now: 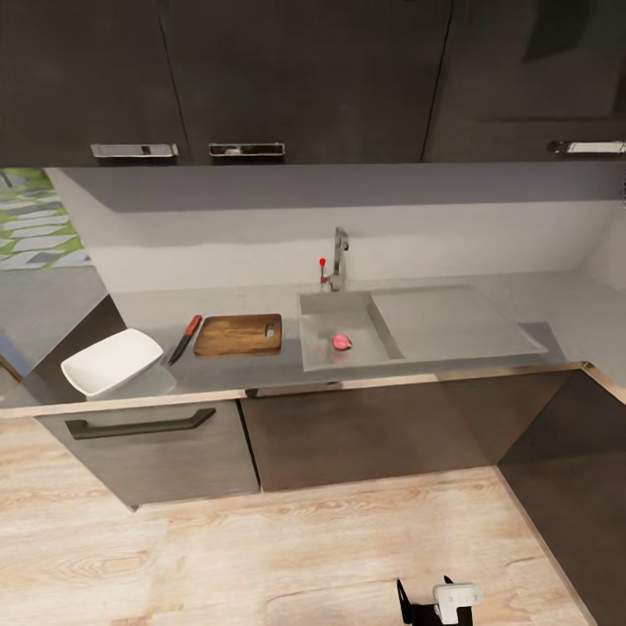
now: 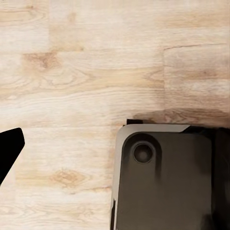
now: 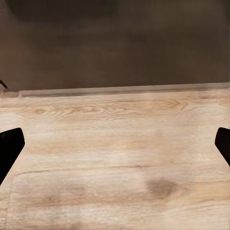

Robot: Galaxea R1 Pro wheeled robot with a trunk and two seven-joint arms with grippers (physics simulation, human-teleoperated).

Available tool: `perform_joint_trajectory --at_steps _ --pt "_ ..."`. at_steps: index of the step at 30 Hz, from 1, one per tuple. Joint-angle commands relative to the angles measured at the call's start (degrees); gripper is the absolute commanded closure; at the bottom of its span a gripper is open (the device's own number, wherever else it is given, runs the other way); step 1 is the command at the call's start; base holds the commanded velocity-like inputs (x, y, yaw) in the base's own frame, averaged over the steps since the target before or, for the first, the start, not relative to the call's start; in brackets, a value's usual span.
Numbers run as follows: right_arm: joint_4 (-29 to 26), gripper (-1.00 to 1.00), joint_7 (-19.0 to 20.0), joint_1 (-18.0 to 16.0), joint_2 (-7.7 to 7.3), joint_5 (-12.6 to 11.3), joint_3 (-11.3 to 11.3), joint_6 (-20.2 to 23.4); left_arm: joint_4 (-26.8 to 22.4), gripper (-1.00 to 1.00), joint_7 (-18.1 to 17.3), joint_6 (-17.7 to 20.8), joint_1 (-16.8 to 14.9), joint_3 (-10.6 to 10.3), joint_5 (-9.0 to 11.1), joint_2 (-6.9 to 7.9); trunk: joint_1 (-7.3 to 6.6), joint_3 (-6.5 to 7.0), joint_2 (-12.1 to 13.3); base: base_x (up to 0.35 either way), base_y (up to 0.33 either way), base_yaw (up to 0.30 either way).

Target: In the kitchen, take the Vidalia onion out of the sink, dice it on the chopping board with the paring knife, put the diced onion into the bowl on the countertop, then place both the paring knife and the chopping board into the sink.

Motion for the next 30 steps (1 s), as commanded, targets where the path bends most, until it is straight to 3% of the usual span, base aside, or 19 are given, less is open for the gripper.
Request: perform_joint_trajectory --at_steps 1,14,30 --pt "0.0 -1.00 -0.4 -0.1 -0.06 -0.6 0.5 -0.2 -0.1 -1.00 0.0 -0.1 0.0 0.0 0.3 0.00 0.04 0.00 -0.1 0.000 0.000 0.000" --pt "1.2 -1.00 -0.4 -0.1 0.04 -0.6 0.5 -0.2 0.0 -1.00 0.1 -0.1 0.0 0.0 0.3 0.00 0.04 1.20 -0.1 0.000 -0.012 0.000" --pt "2.4 -1.00 -0.4 0.0 0.09 -0.5 0.4 -0.3 -0.1 -1.00 0.2 -0.1 0.0 0.0 0.2 0.00 0.04 2.68 -0.1 0.000 -0.276 0.022"
